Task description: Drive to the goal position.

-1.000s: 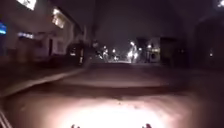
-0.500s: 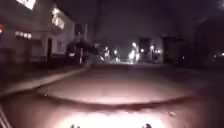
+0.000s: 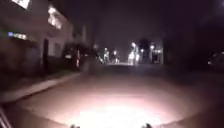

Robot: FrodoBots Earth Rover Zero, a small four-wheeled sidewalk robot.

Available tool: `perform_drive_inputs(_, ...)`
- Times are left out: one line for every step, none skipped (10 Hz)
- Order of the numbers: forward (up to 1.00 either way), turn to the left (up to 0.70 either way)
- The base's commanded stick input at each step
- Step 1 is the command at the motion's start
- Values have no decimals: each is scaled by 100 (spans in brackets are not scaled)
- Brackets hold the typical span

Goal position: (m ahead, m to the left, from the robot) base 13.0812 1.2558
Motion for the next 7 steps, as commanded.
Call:
perform_drive_inputs(100,-18)
perform_drive_inputs(100,-40)
perform_drive_inputs(100,-36)
perform_drive_inputs(100,-18)
perform_drive_inputs(100,0)
perform_drive_inputs(100,0)
perform_drive_inputs(100,0)
